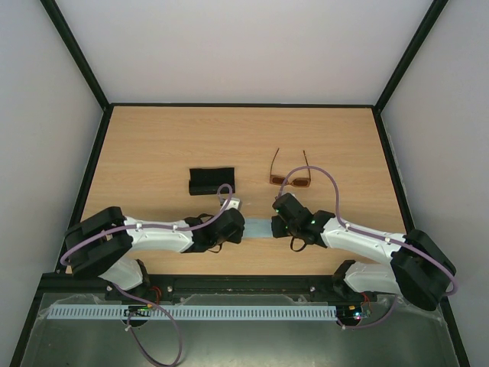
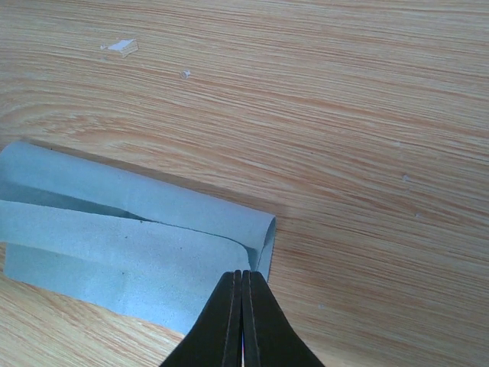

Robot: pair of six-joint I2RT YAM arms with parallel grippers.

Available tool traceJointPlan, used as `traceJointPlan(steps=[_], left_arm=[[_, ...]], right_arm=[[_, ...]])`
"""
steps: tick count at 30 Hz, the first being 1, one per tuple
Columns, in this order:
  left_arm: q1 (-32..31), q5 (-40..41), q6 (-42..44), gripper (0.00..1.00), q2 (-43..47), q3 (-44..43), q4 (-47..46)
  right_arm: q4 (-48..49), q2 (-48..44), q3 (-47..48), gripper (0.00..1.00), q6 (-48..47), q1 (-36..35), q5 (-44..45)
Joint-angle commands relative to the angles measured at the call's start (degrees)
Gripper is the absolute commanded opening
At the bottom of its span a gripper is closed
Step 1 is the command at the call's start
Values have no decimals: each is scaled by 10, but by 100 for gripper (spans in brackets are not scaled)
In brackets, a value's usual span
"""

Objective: Organize the sunglasses
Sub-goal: Fold the glasses cleaning cloth at the center of the board.

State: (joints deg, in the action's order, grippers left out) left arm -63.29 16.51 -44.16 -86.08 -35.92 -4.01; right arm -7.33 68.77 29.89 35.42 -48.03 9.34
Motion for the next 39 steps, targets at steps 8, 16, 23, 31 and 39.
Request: traceJointPlan(steps=[8,16,23,31,39], left_arm=[[-12,-12,-10,3,-3,11,-35],[-18,-17,-16,4,-16,17,-47],[-25,-12,-28,34,-9,38,-48],[-29,-8,-40,51,27,66,-44],[-29,-6,-44,51,43,75,-44]], right_arm=[[-26,-13,-5,1,7,-5,15],[-14,13,-2,1,5,-4,10],[-1,44,7,7,4,-4,0],[2,43,15,15,2,-4,-4],[0,62,42,19,-8,-4,-8]])
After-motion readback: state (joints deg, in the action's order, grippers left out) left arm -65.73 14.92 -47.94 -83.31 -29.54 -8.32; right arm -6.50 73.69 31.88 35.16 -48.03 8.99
